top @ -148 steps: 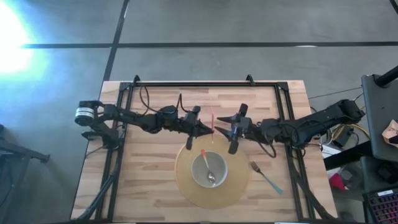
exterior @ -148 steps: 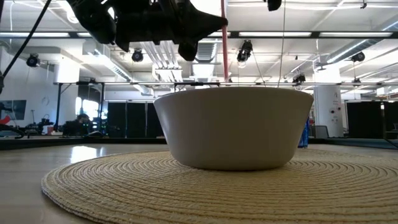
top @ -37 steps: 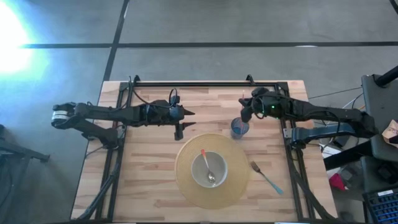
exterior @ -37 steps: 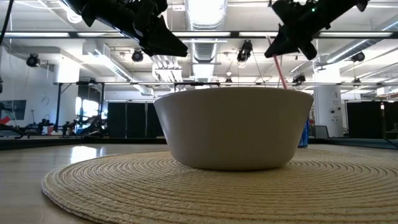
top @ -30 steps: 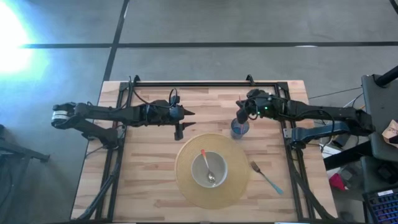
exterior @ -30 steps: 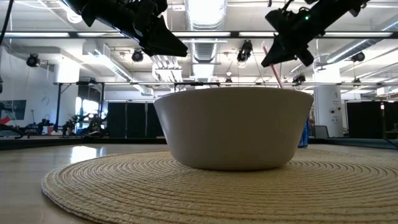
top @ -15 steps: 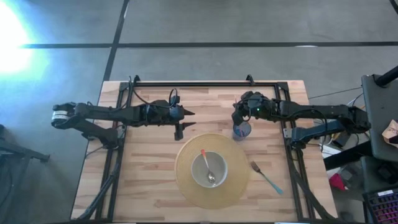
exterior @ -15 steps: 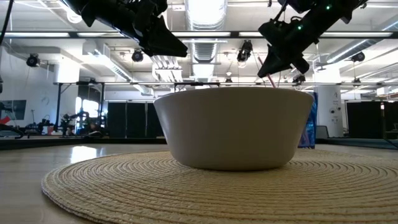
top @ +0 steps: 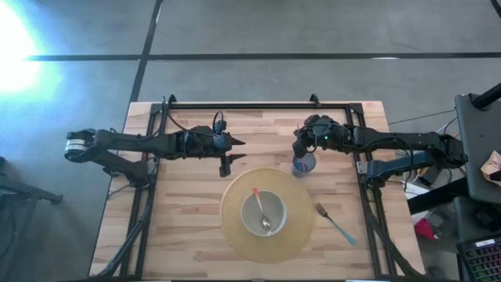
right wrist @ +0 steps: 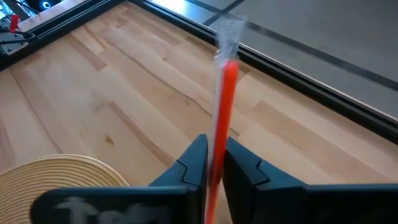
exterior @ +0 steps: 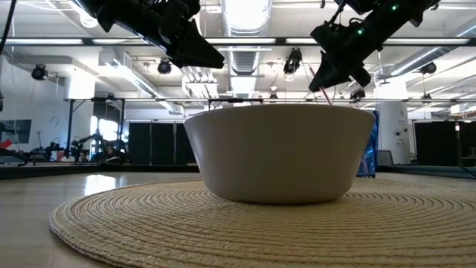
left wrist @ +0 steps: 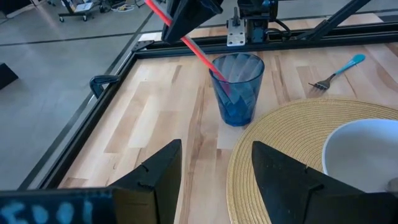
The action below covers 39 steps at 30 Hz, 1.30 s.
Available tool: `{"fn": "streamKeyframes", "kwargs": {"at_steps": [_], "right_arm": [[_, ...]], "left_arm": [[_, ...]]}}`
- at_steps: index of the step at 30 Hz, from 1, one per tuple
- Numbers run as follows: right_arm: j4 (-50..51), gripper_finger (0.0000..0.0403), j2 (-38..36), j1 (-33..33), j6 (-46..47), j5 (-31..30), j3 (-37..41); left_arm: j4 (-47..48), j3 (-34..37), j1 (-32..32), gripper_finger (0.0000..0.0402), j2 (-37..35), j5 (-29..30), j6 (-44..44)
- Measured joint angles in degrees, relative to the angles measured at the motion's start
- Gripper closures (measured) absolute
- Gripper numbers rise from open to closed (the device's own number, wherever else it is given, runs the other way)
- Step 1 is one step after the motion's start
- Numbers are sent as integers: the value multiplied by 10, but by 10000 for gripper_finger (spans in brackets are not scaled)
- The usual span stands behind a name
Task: Pick & Place Utensil
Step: Put the red straw into the blue cup, then put the orange spoon into the white bowl on the brown placemat
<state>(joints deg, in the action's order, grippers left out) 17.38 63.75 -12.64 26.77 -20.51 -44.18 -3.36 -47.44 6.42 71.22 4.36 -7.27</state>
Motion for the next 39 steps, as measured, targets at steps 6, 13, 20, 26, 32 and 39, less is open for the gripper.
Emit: {"fn": "streamKeyframes", "kwargs": {"at_steps": [6,13,20,26,32,39], "right_arm": [[0,314,-3,0,-2,0,0],[5,273,-31,0,-2,0,0],[35,250,-82,0,-1,0,0],[67,241,-121,0,16,0,-1],[91,249,-164,0,34,73,-1],[90,262,-195,29,83,206,-1]], "left_arm": [[0,0,0,213,0,0,0],[0,0,0,213,0,0,0],[0,0,0,213,0,0,4],[0,0,0,213,0,0,10],[0,0,0,213,0,0,13],[0,0,0,213,0,0,13]]}}
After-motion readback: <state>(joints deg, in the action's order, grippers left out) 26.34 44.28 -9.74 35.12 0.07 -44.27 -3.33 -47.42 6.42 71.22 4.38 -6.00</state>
